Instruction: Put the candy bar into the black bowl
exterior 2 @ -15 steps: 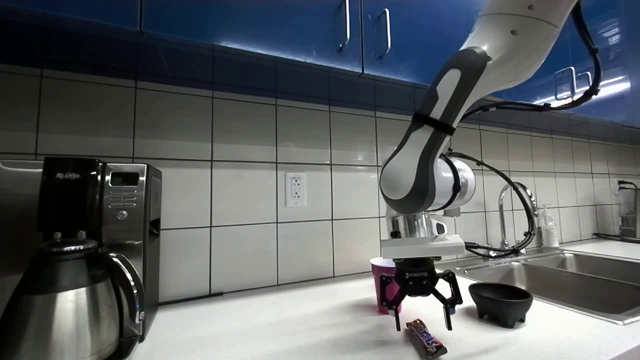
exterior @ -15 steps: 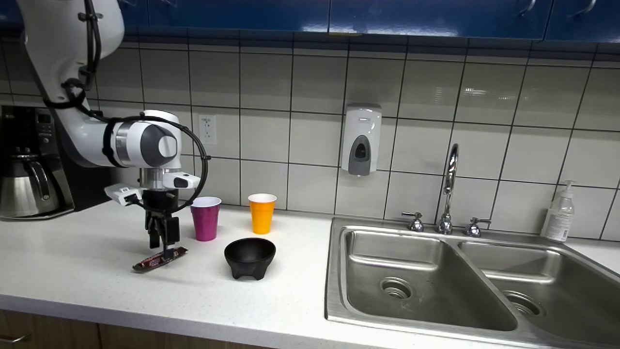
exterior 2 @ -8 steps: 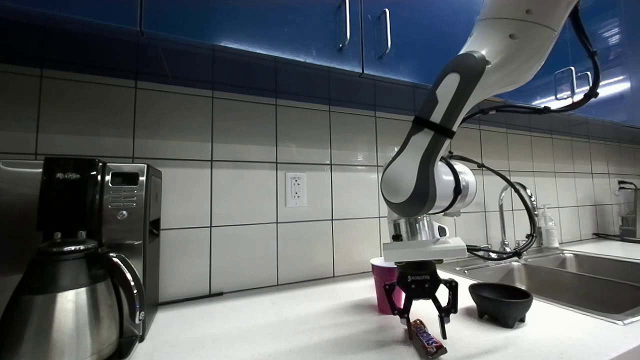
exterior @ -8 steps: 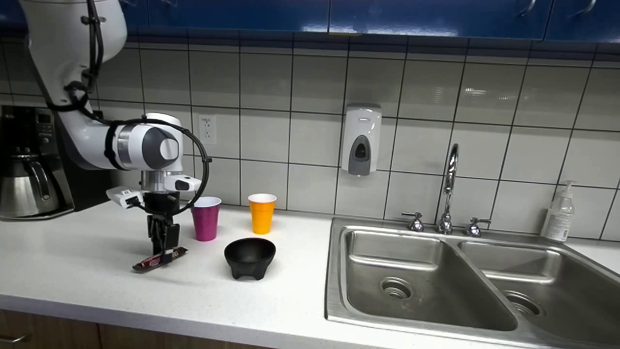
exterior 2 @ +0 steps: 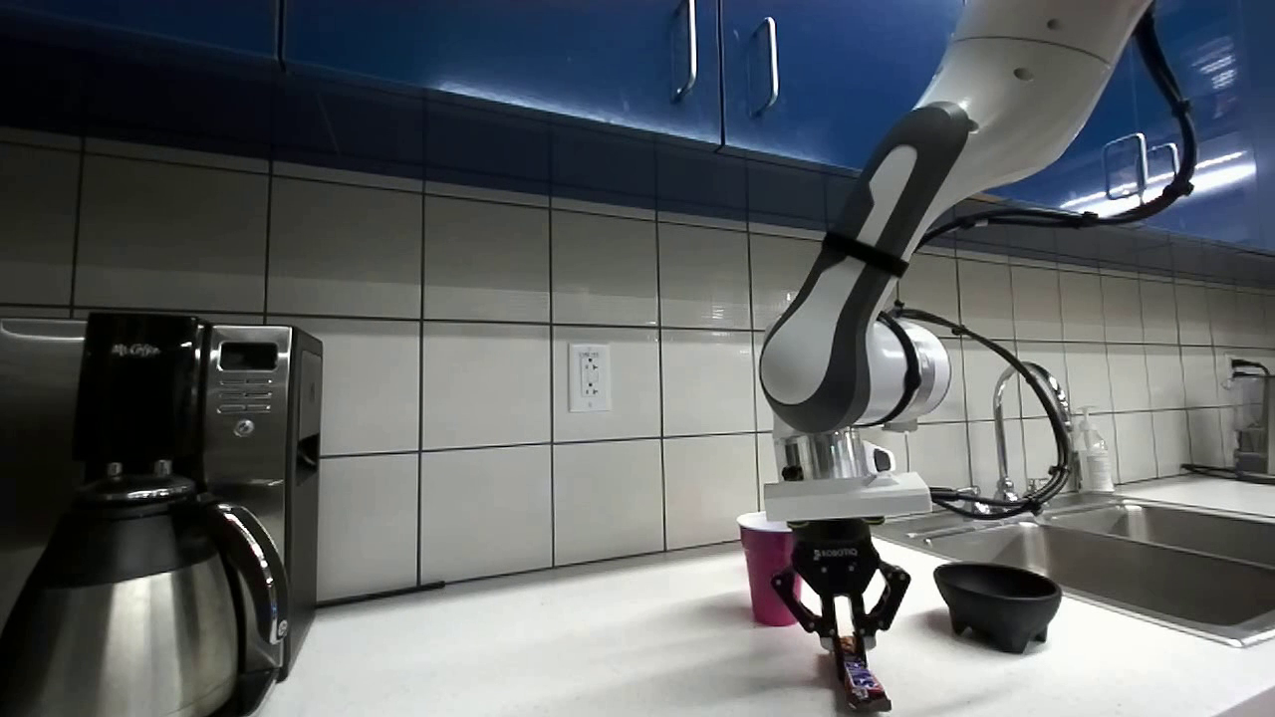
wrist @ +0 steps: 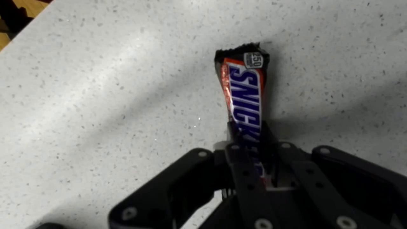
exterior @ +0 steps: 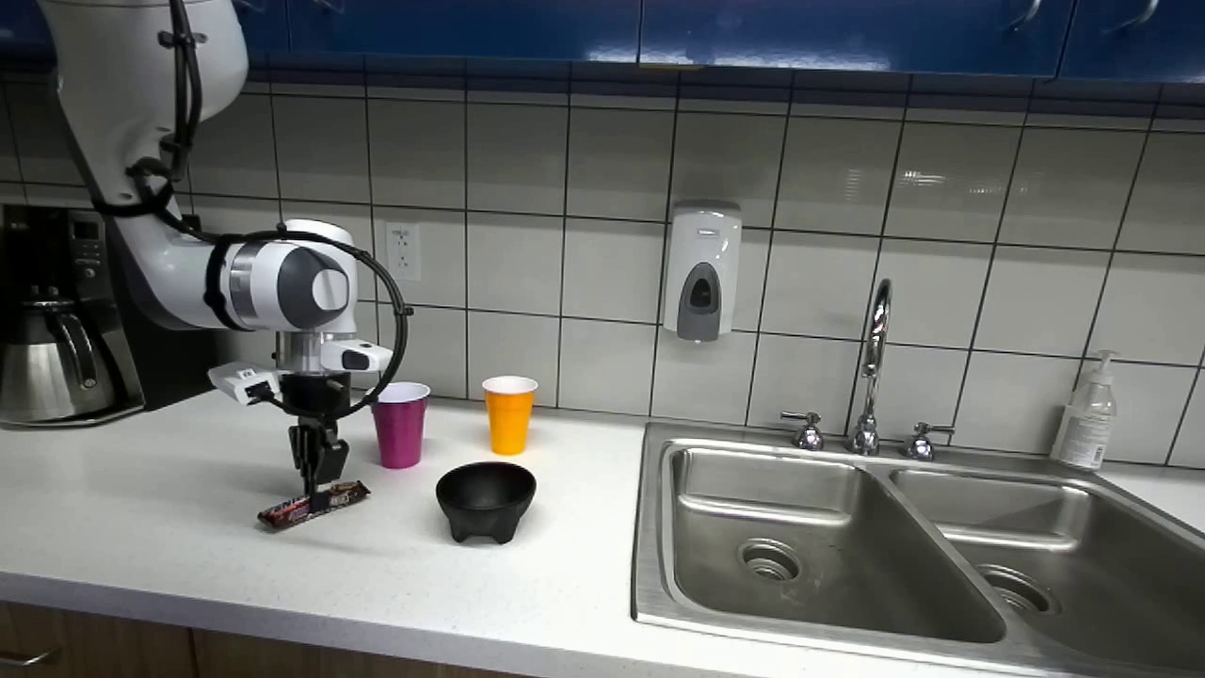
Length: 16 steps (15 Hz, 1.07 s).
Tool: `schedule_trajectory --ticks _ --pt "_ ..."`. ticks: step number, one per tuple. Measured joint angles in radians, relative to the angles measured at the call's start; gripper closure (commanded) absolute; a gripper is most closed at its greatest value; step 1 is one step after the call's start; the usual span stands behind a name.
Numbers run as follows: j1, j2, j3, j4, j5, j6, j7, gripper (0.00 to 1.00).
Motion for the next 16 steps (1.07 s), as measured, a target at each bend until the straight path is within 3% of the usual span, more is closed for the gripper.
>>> schedule_trajectory --ticks 8,16 --pt "0.010 -0.012 0.000 -0.006 0.000 0.011 0.000 0.96" --pt "0.048 -0.125 0.004 -0.056 -0.001 0.027 0.000 0.96"
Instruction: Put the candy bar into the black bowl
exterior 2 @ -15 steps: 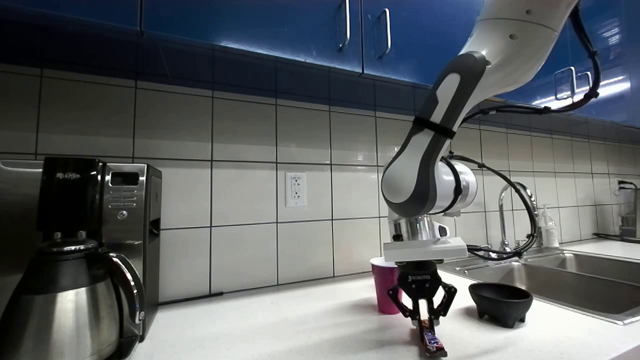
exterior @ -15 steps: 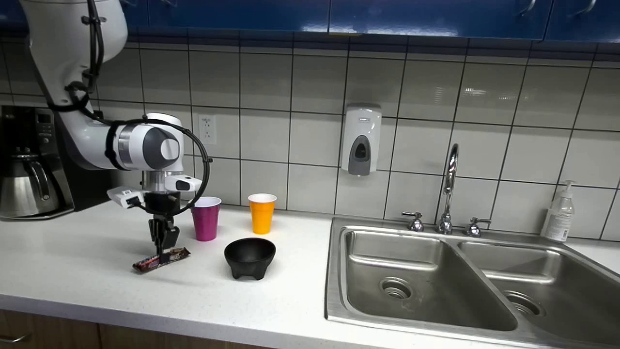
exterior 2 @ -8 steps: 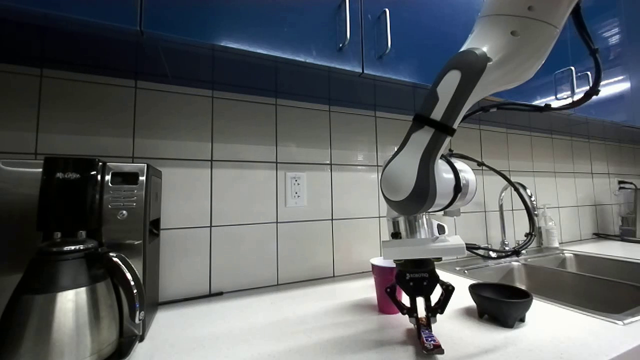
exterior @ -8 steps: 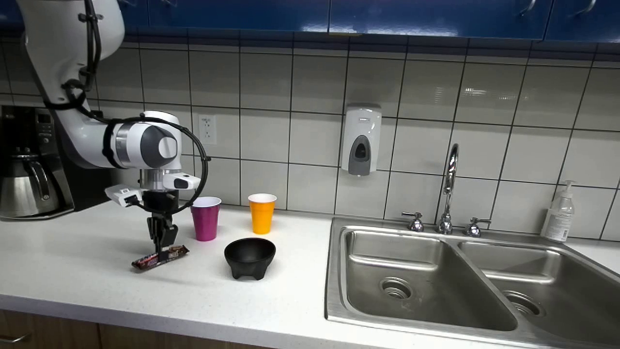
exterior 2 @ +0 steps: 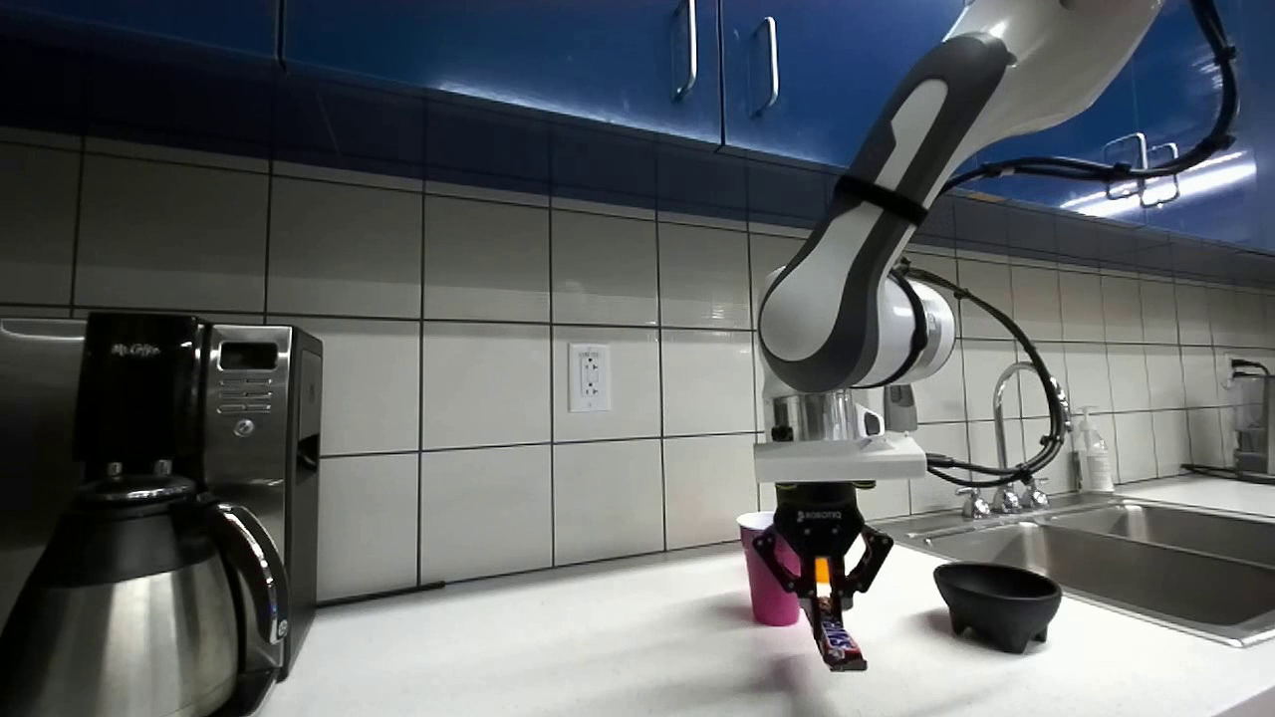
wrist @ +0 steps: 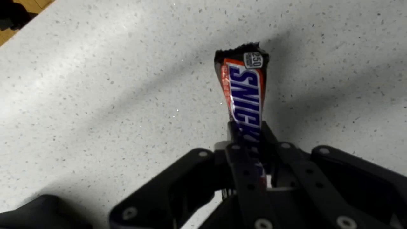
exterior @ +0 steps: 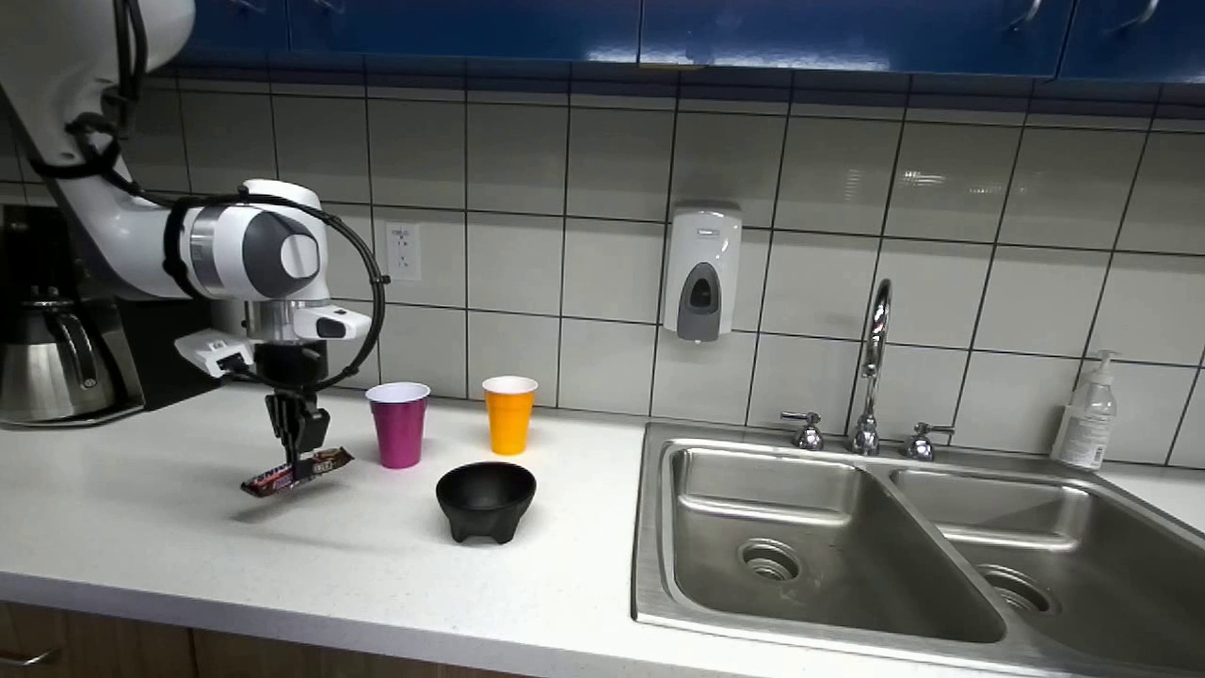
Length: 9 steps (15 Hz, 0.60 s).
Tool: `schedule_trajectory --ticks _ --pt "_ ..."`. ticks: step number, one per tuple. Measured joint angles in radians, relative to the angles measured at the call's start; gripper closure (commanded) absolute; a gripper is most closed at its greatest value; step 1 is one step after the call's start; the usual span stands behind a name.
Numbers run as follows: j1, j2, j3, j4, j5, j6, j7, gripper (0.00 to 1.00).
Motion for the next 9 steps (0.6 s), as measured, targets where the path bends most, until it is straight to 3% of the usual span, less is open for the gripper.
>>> schedule_trajectory --ticks 9 --pt "-0.033 -0.134 -0.004 -0.060 0.000 0.001 -0.009 0.96"
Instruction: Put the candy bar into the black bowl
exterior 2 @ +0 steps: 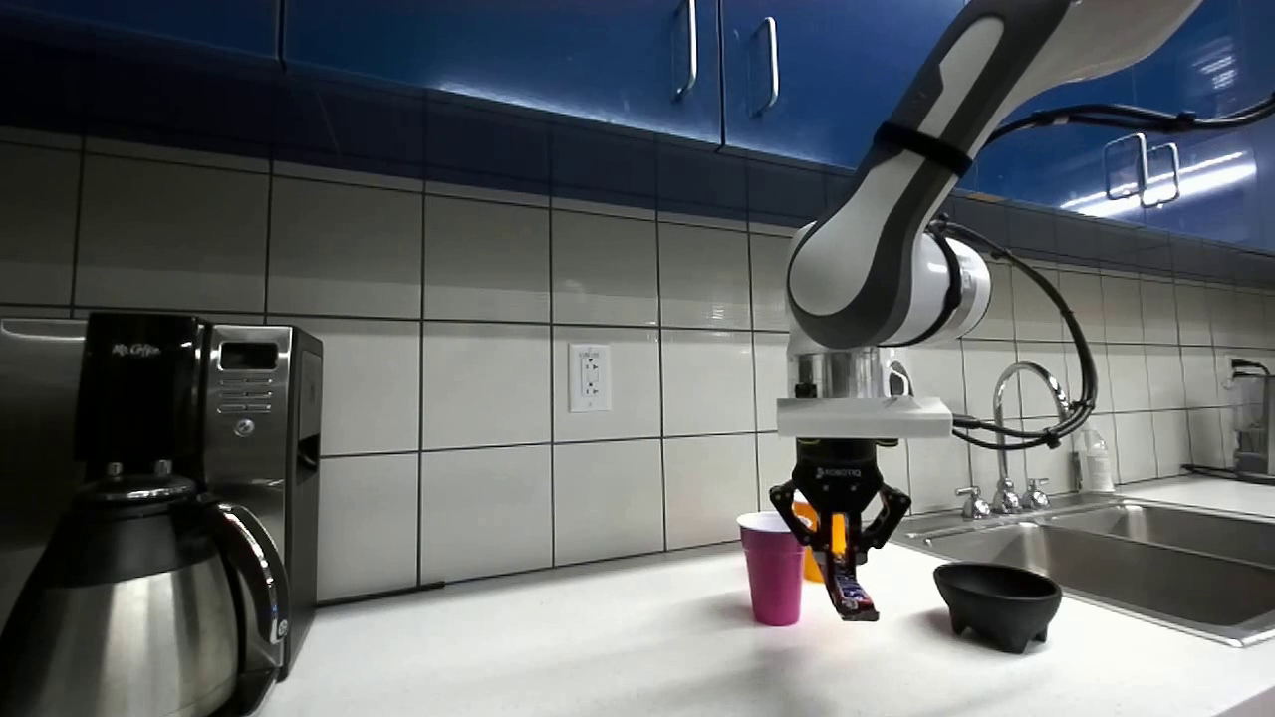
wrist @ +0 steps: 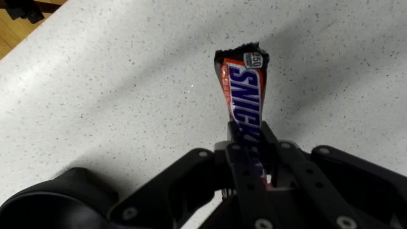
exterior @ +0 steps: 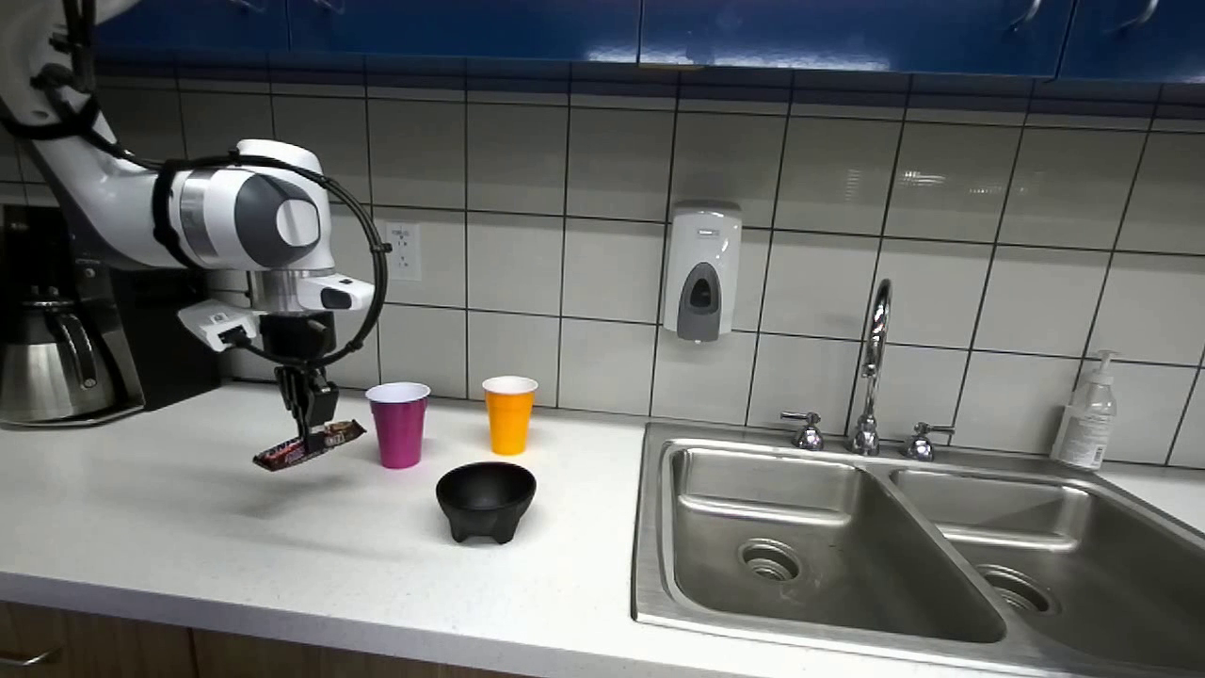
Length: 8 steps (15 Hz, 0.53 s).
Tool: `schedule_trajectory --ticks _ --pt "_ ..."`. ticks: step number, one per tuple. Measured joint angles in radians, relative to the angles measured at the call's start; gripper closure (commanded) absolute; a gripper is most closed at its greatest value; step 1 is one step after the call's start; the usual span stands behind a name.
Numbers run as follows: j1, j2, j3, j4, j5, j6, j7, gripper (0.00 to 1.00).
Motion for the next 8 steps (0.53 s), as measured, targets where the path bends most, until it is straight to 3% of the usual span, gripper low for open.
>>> schedule_trajectory --ticks 8 --pt "-0.080 -0.082 -0.045 -0.038 0.012 -0.001 -0.118 0.96"
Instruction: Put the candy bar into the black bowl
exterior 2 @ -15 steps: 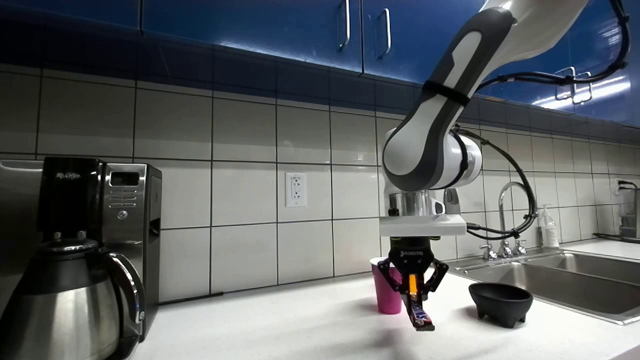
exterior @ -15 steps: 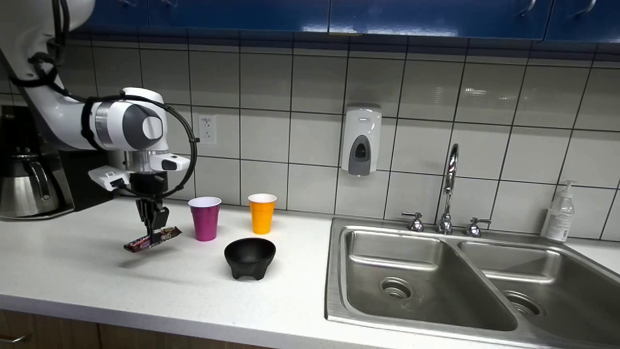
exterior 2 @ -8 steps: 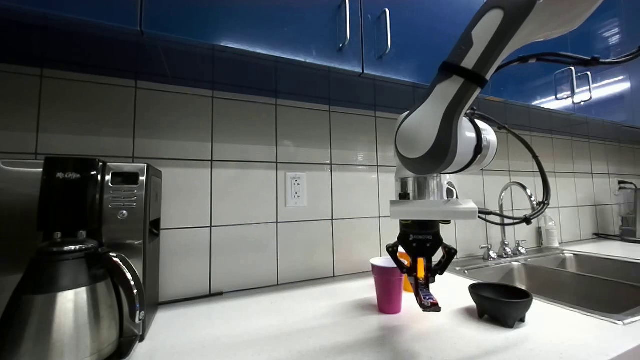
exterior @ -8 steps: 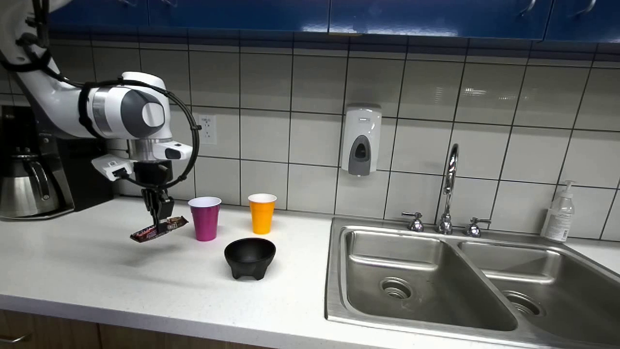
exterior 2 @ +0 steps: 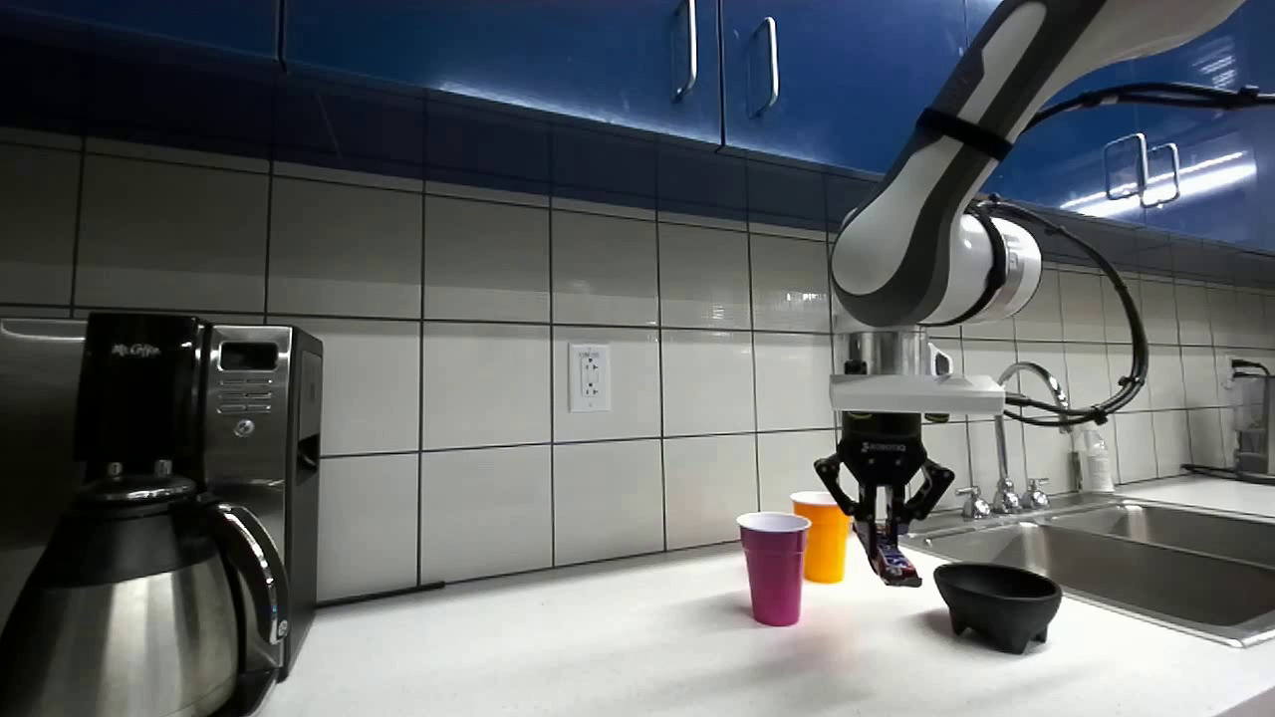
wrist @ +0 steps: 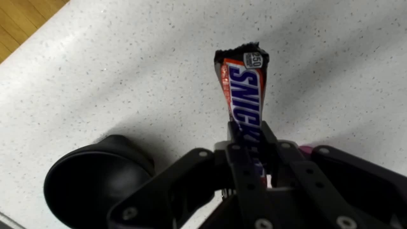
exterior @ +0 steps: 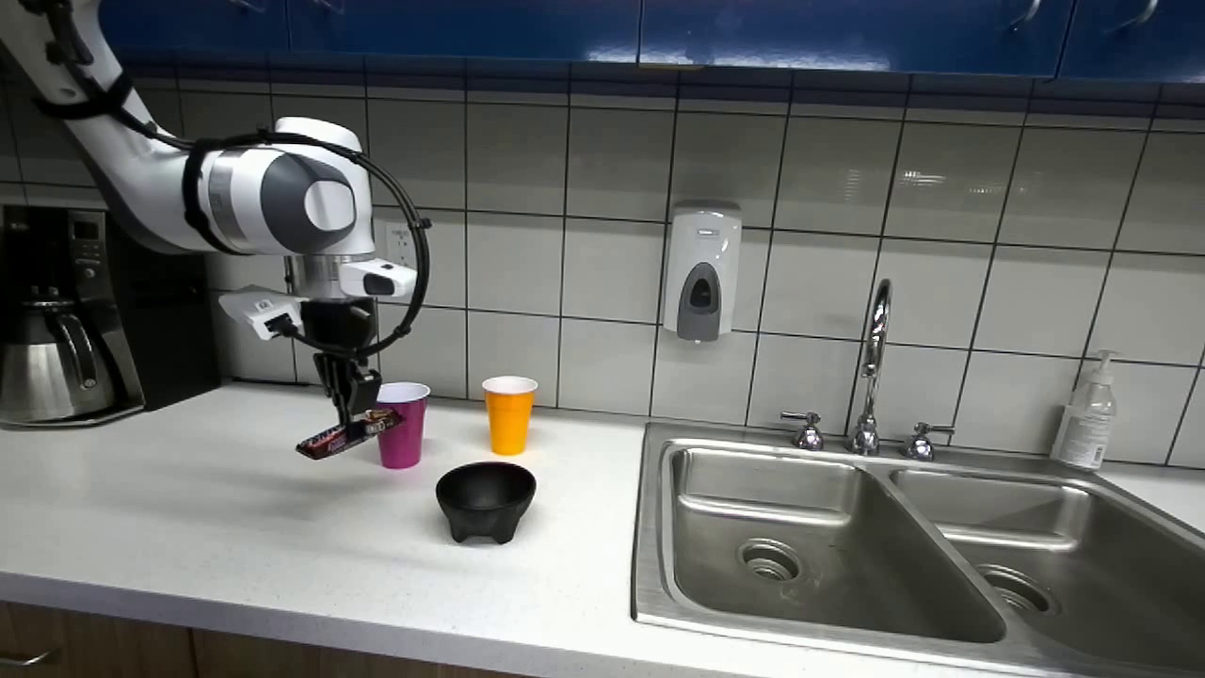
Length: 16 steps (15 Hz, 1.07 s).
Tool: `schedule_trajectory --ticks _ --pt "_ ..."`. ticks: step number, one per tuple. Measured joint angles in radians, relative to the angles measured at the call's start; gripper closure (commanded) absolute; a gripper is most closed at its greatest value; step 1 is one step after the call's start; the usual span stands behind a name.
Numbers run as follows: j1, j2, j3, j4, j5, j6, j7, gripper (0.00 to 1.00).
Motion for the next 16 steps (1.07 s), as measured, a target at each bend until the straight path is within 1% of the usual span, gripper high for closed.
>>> schedule_trajectory --ticks 7,11,16 --pt "-0.071 -0.024 -0.065 -0.006 0.025 -0.002 -0.174 0.96" --pt "-0.097 -0.023 -0.098 -0.003 0.030 -0.003 -0.258 0.96" --pt "-0.123 -0.010 -0.144 0.006 0.061 -0.004 -0.370 0.96"
